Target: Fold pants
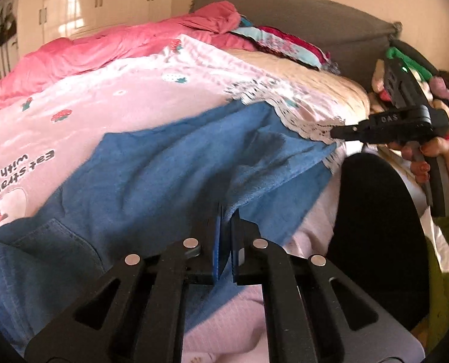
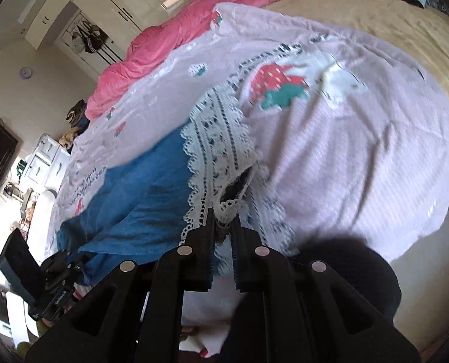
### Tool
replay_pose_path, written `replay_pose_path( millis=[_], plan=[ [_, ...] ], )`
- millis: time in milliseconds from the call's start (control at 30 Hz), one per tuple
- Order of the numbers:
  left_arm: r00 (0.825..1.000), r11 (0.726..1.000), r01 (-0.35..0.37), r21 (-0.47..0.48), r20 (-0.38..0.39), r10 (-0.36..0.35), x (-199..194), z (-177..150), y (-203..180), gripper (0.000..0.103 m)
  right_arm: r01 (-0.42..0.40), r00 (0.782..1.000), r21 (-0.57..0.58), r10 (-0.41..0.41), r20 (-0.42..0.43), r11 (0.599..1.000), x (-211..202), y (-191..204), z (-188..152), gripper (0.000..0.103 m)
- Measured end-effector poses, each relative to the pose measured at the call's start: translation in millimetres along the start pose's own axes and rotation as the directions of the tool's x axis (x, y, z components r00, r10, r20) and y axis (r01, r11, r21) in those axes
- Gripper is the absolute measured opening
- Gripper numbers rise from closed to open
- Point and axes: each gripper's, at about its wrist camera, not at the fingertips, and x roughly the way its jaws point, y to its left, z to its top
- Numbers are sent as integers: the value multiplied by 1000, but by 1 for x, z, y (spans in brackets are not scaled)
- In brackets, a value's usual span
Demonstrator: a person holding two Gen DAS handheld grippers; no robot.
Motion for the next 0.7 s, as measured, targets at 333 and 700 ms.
replay_pose_path(
  millis=[333, 700],
  plan=[
    [995, 995, -63, 76, -72, 69, 19, -13, -9, 1, 2, 1000, 57, 0, -24, 998, -5, -17, -7, 25],
    [989, 991, -70, 112, -119, 84, 24, -24, -14, 2, 196, 977, -116, -204, -60, 974, 7, -6, -9, 17]
  ],
)
